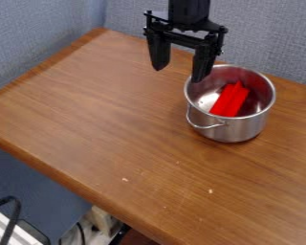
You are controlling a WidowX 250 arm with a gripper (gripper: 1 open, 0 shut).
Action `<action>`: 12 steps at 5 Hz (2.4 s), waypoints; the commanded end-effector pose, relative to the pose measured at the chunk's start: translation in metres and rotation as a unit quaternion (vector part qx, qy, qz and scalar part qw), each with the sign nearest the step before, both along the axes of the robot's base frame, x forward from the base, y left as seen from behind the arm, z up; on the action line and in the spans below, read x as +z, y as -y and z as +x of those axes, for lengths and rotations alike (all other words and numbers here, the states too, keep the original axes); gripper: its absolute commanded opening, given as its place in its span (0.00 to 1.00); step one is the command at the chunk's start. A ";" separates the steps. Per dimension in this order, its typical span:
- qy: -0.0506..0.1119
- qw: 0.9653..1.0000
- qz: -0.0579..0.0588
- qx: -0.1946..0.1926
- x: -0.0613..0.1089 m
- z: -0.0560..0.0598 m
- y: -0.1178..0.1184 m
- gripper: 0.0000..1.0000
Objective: Move the red object from the metal pot to the table
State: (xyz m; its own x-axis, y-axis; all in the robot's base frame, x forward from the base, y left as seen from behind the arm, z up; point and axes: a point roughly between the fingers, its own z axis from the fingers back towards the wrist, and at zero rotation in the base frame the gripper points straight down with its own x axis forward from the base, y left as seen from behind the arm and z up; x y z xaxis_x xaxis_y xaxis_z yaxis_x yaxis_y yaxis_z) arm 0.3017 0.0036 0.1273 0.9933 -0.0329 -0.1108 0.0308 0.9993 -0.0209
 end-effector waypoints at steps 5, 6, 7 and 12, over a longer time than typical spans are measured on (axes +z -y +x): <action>0.053 0.996 0.022 -0.071 -0.003 0.031 0.037 1.00; 0.060 0.995 0.021 -0.079 -0.007 0.035 0.047 1.00; 0.058 0.995 0.019 -0.082 -0.013 0.038 0.052 1.00; 0.056 0.995 0.016 -0.084 -0.040 0.051 0.055 1.00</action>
